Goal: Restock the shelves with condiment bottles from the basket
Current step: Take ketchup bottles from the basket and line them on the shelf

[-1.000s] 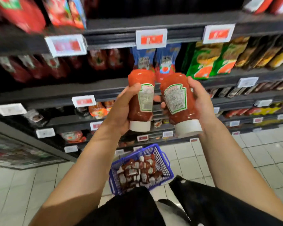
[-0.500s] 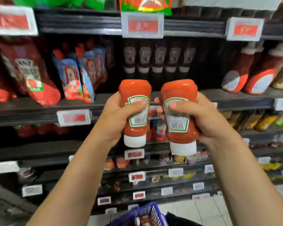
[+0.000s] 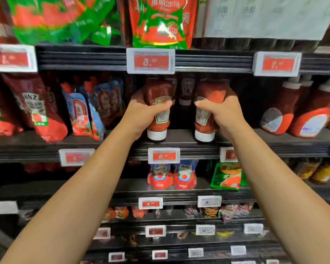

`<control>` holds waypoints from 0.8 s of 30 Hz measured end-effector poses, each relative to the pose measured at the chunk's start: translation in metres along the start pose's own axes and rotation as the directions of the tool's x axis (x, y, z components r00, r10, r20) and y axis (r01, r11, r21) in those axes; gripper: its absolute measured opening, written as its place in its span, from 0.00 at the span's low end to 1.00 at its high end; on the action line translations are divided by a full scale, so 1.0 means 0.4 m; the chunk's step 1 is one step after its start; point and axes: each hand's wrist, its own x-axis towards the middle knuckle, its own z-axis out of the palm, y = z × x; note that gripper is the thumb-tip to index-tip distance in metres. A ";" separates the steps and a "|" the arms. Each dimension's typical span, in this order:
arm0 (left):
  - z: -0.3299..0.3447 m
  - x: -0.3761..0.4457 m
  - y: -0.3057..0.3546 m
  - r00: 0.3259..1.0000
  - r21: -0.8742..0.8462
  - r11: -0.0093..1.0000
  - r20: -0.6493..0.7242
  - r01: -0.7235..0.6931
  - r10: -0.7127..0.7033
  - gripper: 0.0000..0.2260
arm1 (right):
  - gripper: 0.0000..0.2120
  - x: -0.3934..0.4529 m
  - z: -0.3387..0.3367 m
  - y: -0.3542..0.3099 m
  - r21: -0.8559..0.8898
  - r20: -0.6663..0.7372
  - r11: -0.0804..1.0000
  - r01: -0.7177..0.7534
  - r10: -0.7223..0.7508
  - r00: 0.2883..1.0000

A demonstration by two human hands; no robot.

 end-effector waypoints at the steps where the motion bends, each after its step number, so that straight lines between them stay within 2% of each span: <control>1: -0.001 0.010 -0.014 1.000 -0.006 1.000 -0.020 0.008 -0.008 0.22 | 0.26 0.012 0.004 0.013 0.001 -0.014 1.000 -0.011 0.011 1.000; 3: -0.002 0.030 -0.039 1.000 -0.014 1.000 -0.022 0.019 -0.019 0.23 | 0.35 0.031 0.015 0.032 -0.023 -0.038 0.999 -0.037 0.036 0.999; 5: -0.004 0.047 -0.059 0.999 0.000 1.000 0.037 -0.018 0.018 0.21 | 0.40 0.044 0.025 0.054 -0.023 -0.056 0.998 -0.065 0.063 0.996; 8: -0.013 0.067 -0.069 0.998 0.043 0.999 0.055 -0.033 0.031 0.22 | 0.40 0.057 0.036 0.078 -0.024 -0.076 0.997 -0.074 0.072 0.994; 12: -0.025 0.088 -0.102 0.999 0.092 0.996 0.047 -0.004 0.000 0.32 | 0.45 0.064 0.048 0.086 -0.051 -0.044 0.995 -0.081 0.078 0.996; 14: -0.029 0.088 -0.113 0.998 0.120 0.993 0.055 -0.003 -0.004 0.30 | 0.46 0.054 0.044 0.078 -0.103 -0.051 0.993 -0.062 0.057 0.997; 15: -0.031 0.085 -0.117 0.998 0.145 0.989 0.059 -0.004 -0.005 0.29 | 0.44 0.044 0.040 0.071 -0.135 -0.065 0.991 -0.012 0.004 0.998; 17: -0.036 0.072 -0.115 0.998 0.211 0.977 0.059 -0.011 -0.002 0.28 | 0.39 0.008 0.030 0.057 -0.159 -0.141 0.971 0.176 -0.199 0.970; 19: -0.043 0.059 -0.115 0.999 0.282 0.959 0.034 0.013 -0.024 0.26 | 0.29 -0.047 0.039 0.041 -0.190 -0.300 0.900 0.392 -0.434 0.850; 20: -0.048 0.055 -0.115 0.999 0.312 0.949 0.013 0.040 -0.046 0.26 | 0.23 -0.075 0.056 0.034 -0.212 -0.344 0.848 0.486 -0.530 0.775; 21: -0.053 0.057 -0.119 0.997 0.316 0.946 -0.003 0.077 -0.081 0.25 | 0.18 -0.101 0.080 0.032 -0.206 -0.335 0.804 0.558 -0.593 0.732; 22: -0.058 0.059 -0.121 0.992 0.297 0.946 -0.022 0.129 -0.128 0.25 | 0.16 -0.121 0.110 0.030 -0.182 -0.283 0.792 0.584 -0.610 0.740; 24: -0.064 0.057 -0.119 0.977 0.266 0.940 -0.058 0.214 -0.206 0.23 | 0.15 -0.138 0.174 0.023 -0.200 -0.102 0.843 0.500 -0.525 0.845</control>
